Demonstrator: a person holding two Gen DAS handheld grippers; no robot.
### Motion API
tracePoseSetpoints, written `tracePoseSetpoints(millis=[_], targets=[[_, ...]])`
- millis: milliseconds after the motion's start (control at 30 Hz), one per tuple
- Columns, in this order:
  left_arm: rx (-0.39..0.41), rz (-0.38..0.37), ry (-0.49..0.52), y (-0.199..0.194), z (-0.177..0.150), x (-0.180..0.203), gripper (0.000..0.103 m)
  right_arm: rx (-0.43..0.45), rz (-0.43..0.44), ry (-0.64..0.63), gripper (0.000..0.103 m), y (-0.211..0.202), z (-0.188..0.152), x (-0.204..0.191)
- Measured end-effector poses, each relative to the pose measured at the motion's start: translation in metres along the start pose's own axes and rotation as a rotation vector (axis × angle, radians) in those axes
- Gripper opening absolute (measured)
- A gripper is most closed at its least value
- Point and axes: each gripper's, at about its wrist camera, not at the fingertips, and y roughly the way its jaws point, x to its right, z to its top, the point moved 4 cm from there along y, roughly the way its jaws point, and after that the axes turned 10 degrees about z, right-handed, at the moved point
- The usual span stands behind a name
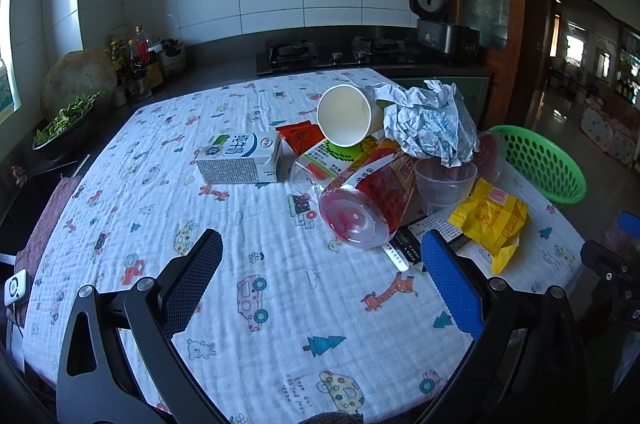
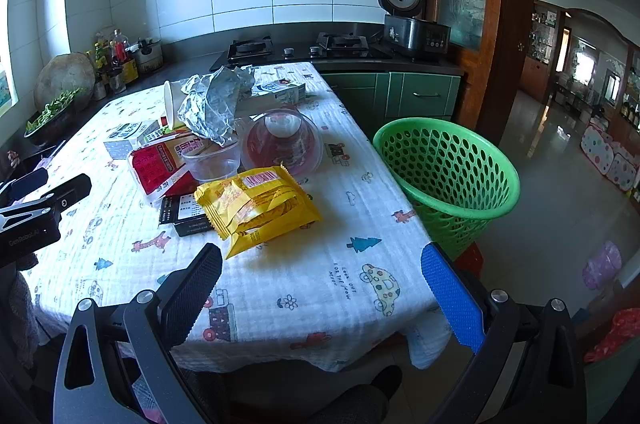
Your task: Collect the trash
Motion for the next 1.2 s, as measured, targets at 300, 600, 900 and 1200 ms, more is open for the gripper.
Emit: tracePoseSetpoints(millis=[300,600,900,1200], targets=[[0.002,0.000,0.000,-0.0002,-0.0001,-0.0004,0.098,0.001,-0.001,-0.001,0.097,-0.0013,-0.0007,0.0002],[0.004,0.001,0.001,-0.0011,0.0004,-0.0009,0.098,0.000,-0.001,-0.001,0.097,-0.0008,-0.0005,0.0000],[0.007,0.002,0.002,-0.0017,0.0008,-0.0018,0.098,0.000,0.005,-0.003,0.097,-0.0013,0.0006,-0.0008],[0.005,0.005,-0.001,0.0011,0.0030,-0.0081,0.098,-0.001,0.010,-0.008,0.097,0.0003,0.0016,-0.0026]])
